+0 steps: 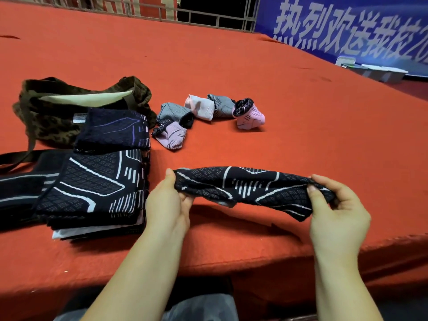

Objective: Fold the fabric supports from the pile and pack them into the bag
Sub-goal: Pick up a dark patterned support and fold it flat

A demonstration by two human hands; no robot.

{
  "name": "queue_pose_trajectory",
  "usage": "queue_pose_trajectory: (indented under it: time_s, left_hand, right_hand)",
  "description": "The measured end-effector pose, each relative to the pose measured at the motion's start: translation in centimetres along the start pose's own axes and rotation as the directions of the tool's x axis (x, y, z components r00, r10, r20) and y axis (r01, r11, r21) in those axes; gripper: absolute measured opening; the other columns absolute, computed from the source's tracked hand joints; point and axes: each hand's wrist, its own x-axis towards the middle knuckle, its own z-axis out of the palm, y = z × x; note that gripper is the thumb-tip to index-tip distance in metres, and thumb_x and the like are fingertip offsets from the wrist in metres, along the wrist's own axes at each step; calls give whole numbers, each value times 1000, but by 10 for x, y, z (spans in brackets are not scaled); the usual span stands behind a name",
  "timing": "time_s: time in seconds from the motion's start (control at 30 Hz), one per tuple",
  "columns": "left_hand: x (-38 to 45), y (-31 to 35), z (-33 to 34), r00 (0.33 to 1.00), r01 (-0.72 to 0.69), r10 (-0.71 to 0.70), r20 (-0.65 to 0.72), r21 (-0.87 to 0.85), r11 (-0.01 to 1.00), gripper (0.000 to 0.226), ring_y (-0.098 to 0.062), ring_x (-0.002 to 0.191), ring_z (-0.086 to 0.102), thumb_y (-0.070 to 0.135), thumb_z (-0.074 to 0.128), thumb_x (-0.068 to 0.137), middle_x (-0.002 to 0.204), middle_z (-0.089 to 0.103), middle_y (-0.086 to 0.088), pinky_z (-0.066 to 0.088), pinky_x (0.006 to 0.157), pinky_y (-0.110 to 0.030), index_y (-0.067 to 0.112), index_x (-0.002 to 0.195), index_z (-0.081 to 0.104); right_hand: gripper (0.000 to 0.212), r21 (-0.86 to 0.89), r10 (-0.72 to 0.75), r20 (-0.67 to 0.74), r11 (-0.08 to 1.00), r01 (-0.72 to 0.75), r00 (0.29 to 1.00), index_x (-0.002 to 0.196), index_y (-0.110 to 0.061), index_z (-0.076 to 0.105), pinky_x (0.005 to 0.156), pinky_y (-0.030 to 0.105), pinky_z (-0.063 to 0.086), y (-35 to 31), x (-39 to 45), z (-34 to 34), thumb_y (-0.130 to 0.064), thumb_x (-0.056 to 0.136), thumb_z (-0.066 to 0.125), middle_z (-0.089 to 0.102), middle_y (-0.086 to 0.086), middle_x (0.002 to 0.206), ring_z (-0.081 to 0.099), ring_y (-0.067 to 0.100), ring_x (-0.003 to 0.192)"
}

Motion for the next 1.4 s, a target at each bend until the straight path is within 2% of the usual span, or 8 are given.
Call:
queue_pose_trajectory:
  time_s: [0.3,0.43,0.57,0.73,0.93,1.1,1.27,1.4]
  left_hand:
    - [-4,-7,-1,971,-86,-3,240,360,929,14,-11,81,63,20,56,93,90,70,1,52,71,-22,14,102,64]
    - [-2,-25,-22,973,-154,-68,220,840,521,86,-18,124,47,27,73,80,137,48,-3,34,108,-34,18,149,23]
    - [-4,-39,-35,934,-324,182,307,944,67,58,-21,117,48,48,73,73,121,56,2,35,104,-38,25,120,50]
    - [-11,-52,-30,845,-459,235,480,877,-144,35,-15,115,42,53,65,78,114,53,11,28,97,-30,34,107,59]
    - [2,-59,-26,711,-648,332,619,761,-31,11,-17,98,53,32,61,85,96,62,9,30,84,-29,24,91,64]
    - [2,-44,-20,843,-497,196,500,587,639,11,-9,69,59,13,47,97,79,64,-2,46,69,-26,20,92,52]
    - [-7,-29,-17,771,-637,362,524,617,463,18,-7,65,54,14,44,98,74,57,5,42,67,-26,30,94,42]
    - [-9,-29,-25,626,-758,374,685,647,83,17,-3,90,49,45,50,88,93,52,12,35,81,-17,28,94,49]
  right_hand:
    - [24,-95,266,341,964,-249,901,94,-25,65,78,26,53,23,4,16,-5,82,69,71,4,92,67,10,81]
    - [42,-403,313,353,901,-159,882,121,-15,57,99,31,39,35,-3,25,-12,82,69,59,7,122,54,24,115]
    - [45,-417,20,443,889,186,896,122,-16,59,106,38,33,28,-31,34,-33,80,69,58,5,127,48,24,122]
    - [45,-469,8,519,839,277,855,121,-20,60,107,50,32,35,-40,38,-37,79,64,63,-2,120,52,24,120]
    - [13,-384,-7,453,901,202,891,96,-24,71,99,35,42,21,-26,32,-18,88,63,72,-7,90,61,11,85]
    - [16,-258,13,428,960,109,903,82,-35,64,67,3,41,10,-8,21,-21,88,62,65,-26,78,61,-6,78]
    - [15,-115,10,482,992,51,876,83,-30,67,70,4,43,0,-11,25,-16,88,64,69,-19,82,63,-9,80]
    - [15,-74,-5,488,996,47,873,82,-31,68,71,8,46,-7,-12,26,-16,87,64,70,-18,82,64,-8,79]
